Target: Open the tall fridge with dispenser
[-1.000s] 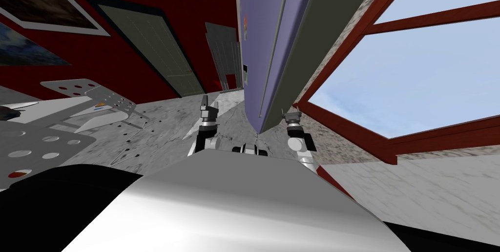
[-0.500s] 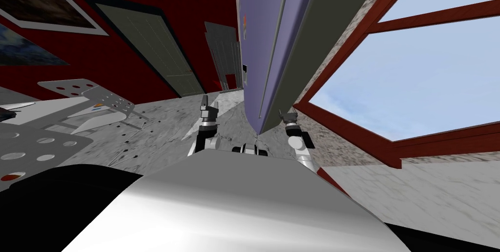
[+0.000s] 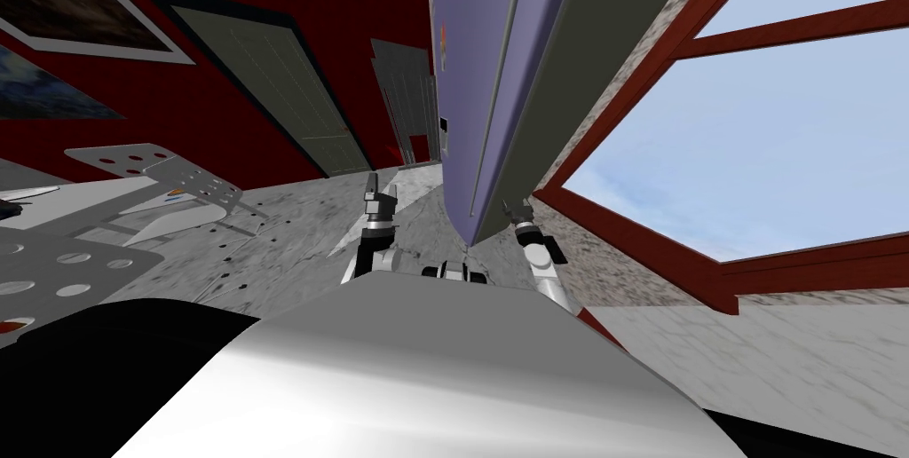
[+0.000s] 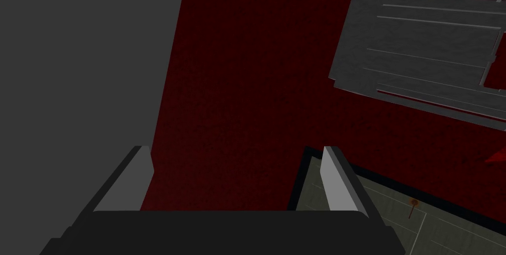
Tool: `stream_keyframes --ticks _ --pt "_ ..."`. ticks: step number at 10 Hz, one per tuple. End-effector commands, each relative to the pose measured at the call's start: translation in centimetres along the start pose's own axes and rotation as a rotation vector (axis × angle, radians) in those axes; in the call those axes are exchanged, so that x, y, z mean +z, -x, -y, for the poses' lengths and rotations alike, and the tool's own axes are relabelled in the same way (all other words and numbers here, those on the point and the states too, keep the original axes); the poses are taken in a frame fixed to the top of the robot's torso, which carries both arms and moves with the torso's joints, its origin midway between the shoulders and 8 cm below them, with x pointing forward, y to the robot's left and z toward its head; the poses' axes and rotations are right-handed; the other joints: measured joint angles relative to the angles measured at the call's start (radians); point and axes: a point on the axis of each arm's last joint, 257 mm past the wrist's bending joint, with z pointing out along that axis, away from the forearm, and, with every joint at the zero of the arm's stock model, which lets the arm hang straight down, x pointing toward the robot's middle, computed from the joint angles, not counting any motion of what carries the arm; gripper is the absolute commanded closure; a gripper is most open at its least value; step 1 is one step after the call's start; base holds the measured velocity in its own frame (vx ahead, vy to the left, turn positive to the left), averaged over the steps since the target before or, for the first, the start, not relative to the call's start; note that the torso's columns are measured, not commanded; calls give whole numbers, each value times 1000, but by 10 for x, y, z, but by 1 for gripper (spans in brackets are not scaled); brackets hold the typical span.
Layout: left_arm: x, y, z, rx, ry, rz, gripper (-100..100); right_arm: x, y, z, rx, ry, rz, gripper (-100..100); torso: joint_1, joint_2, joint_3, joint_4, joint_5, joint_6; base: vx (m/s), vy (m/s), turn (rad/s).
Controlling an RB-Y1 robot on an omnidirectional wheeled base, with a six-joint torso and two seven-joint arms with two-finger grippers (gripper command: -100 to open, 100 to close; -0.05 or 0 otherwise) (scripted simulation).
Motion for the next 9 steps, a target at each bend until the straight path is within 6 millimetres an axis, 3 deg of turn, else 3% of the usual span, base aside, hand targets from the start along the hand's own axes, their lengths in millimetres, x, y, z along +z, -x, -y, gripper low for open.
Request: stream_keyframes --ticks 1,4,6,9 --pt "0 0 0 0 0 0 0 4 11 11 114 -41 28 -100 1 -1 0 0 0 0 47 -9 4" --pt "0 0 0 0 0 0 0 12 27 32 268 -105 73 -100 0 0 0 0 0 0 45 -16 5" --pt "0 0 0 0 0 0 0 12 25 32 300 -106 70 -100 0 0 0 0 0 0 29 -12 3" --pt "0 0 0 0 0 0 0 17 37 53 449 -168 110 -100 0 -1 0 0 0 0 34 -16 4"
